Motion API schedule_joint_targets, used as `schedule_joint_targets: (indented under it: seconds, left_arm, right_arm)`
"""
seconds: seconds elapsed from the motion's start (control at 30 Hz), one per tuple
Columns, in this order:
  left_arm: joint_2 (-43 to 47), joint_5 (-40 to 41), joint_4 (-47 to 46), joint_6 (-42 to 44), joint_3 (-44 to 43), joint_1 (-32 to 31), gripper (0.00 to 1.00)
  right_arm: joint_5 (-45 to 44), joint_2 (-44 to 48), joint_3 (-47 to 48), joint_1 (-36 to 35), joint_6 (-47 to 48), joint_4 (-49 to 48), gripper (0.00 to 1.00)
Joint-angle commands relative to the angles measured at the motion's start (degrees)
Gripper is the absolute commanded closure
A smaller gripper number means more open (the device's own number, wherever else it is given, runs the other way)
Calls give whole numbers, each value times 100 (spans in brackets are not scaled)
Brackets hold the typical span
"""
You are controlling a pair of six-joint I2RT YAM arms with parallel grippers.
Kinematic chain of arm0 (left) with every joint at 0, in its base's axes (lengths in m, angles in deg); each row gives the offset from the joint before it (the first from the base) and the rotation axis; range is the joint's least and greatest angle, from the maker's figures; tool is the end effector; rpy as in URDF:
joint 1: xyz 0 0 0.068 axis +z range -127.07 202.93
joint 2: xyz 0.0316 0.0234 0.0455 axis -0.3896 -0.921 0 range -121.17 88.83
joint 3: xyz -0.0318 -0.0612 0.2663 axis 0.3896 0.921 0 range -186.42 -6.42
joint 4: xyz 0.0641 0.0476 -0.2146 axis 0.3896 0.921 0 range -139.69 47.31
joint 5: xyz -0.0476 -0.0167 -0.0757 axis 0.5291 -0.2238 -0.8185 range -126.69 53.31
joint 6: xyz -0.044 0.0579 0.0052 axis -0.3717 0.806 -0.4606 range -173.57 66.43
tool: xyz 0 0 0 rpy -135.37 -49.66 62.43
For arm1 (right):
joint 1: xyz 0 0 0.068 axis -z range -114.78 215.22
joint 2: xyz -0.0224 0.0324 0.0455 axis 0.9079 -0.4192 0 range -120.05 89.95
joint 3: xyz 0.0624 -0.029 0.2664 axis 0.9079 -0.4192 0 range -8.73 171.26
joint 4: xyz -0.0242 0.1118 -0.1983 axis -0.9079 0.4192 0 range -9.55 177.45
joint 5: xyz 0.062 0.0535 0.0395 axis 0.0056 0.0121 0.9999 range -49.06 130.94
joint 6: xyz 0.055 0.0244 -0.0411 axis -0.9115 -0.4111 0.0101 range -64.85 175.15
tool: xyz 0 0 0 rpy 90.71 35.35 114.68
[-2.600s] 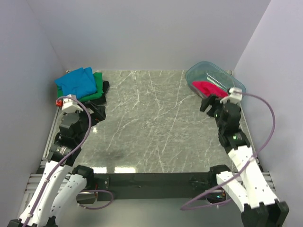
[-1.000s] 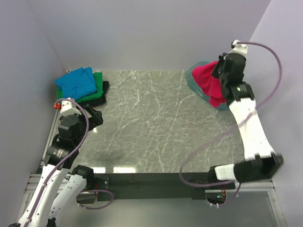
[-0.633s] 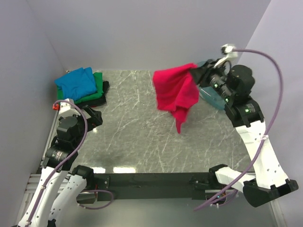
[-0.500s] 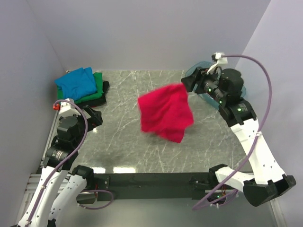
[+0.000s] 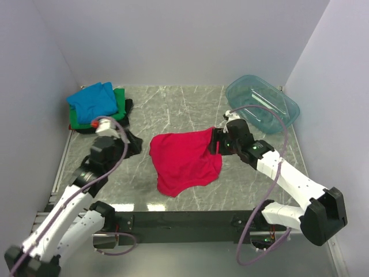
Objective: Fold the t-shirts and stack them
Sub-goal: Move the tshirt to the center of the board, then flatten the tshirt out
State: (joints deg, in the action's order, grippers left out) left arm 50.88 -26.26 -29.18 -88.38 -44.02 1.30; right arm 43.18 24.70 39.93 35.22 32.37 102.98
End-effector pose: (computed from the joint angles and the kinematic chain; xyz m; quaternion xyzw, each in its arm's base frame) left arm 0.1390 -0.0434 0.2884 -0.1454 0.8087 -0.2012 0.5333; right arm 0.1991 0.1177 0.2681 -0.0652 0.9005 0.2067 0.3770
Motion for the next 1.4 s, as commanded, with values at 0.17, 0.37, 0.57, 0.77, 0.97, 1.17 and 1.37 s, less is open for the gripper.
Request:
schedule_joint_targets:
  seconds: [0.17, 0.37, 0.57, 0.77, 0.97, 1.17, 1.37]
  left_arm:
    - [-1590, 1336, -1558, 184, -255, -3008, 13]
    - [-3681, 1760, -2007, 580, -1133, -4497, 10]
    - [-5335, 1523, -1990, 897, -2259, -5000, 9]
    - [-6399, 1664, -1287, 897, -3033, -5115, 10]
    - [-6821, 1497, -1199, 897, -3148, -5185, 21]
    - [-7155, 1505, -1102, 905, -3279, -5238, 28]
    - [-7472, 1724, -944, 836, -3332, -5246, 45]
  right_arm:
    - [-1787, 91, 152, 309, -525, 349, 22]
    - [-919, 548, -208, 1996, -446, 68, 21]
    - [-796, 838, -287, 2279, -314, 86, 21]
    - [-497, 953, -454, 2648, -226, -37, 21]
    - [-242, 971, -551, 2973, -138, -125, 21]
    - [4, 944, -621, 3175, -95, -204, 21]
    - [83, 918, -630, 3211, -86, -213, 21]
